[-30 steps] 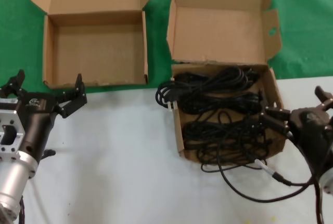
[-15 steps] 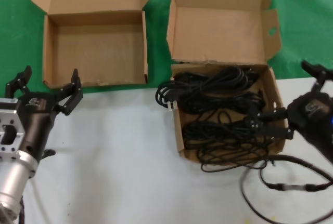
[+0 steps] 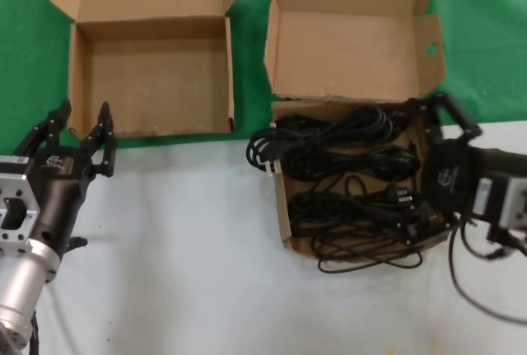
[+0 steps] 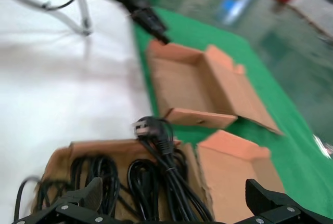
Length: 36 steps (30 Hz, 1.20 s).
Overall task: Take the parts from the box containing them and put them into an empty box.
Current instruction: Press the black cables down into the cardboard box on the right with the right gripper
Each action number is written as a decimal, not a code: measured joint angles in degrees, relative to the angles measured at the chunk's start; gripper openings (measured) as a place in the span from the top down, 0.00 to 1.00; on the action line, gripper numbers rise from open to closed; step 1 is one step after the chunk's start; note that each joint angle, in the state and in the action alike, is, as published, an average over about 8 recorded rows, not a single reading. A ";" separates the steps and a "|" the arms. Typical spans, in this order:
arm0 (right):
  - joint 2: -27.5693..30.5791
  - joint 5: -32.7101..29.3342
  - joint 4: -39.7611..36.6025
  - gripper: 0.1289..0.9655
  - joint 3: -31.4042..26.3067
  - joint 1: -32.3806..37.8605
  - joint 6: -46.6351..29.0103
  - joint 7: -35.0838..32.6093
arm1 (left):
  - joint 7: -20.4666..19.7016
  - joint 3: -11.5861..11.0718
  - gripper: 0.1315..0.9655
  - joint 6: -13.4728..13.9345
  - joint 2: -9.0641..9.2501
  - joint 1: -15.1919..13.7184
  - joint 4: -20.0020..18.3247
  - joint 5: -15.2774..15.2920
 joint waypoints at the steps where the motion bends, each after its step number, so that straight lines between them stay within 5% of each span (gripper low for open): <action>1: -0.81 -1.30 -1.09 0.00 -0.69 2.19 -2.57 -0.45 | 0.00 0.00 0.63 0.00 0.00 0.00 0.00 0.00; 13: -14.84 -16.31 -13.68 0.01 -5.34 20.10 -23.07 -4.08 | -0.01 0.00 0.85 0.00 0.00 0.00 0.00 0.00; 29: -26.27 -25.18 -22.80 0.12 -5.93 25.93 -28.44 -6.55 | -0.01 0.00 0.97 0.00 0.00 0.00 0.00 0.01; 36: -28.80 -27.61 -24.48 0.27 -5.60 26.22 -28.15 -7.43 | -0.01 0.00 0.98 0.00 0.00 0.00 0.00 0.01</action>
